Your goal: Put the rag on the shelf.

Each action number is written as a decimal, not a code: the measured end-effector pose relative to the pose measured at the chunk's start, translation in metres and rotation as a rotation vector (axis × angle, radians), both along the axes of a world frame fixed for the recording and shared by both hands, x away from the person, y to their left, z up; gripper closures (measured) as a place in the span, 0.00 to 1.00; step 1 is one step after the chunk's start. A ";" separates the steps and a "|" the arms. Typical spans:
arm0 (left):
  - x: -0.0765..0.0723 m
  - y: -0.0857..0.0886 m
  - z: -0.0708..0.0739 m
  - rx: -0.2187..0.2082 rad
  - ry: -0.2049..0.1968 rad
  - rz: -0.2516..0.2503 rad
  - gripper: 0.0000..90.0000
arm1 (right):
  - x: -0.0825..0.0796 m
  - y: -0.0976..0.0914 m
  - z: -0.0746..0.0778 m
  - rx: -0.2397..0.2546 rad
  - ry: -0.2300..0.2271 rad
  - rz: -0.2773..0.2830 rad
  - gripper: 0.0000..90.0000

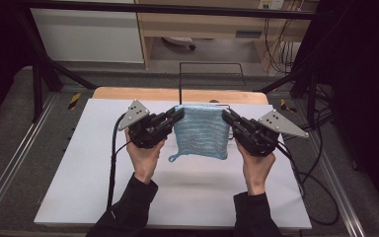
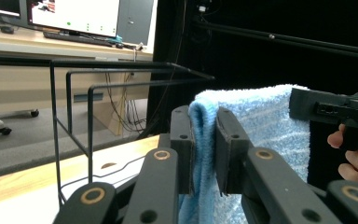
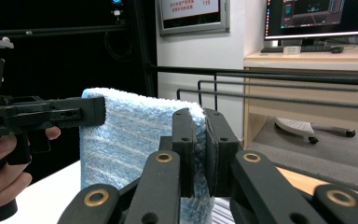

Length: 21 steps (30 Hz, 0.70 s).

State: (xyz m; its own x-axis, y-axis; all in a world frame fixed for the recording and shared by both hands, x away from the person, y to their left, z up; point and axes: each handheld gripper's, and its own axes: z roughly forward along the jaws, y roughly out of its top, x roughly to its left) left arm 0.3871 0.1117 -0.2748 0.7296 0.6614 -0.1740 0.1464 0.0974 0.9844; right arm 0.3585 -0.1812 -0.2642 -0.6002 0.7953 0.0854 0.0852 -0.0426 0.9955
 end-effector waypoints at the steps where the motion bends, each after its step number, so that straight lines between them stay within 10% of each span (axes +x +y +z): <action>1: 0.001 0.000 0.002 -0.003 -0.002 -0.001 0.88 | 0.001 0.000 0.001 0.003 -0.004 -0.003 0.94; 21: 0.022 -0.010 0.046 -0.050 -0.050 -0.002 0.87 | 0.016 -0.005 0.041 0.031 -0.088 -0.043 0.94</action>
State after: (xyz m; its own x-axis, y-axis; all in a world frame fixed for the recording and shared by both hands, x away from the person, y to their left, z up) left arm 0.4088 0.1020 -0.2288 0.7398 0.6510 -0.1700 0.0972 0.1466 0.9844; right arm 0.3750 -0.1861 -0.2231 -0.5715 0.8184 0.0592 -0.0051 -0.0757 0.9971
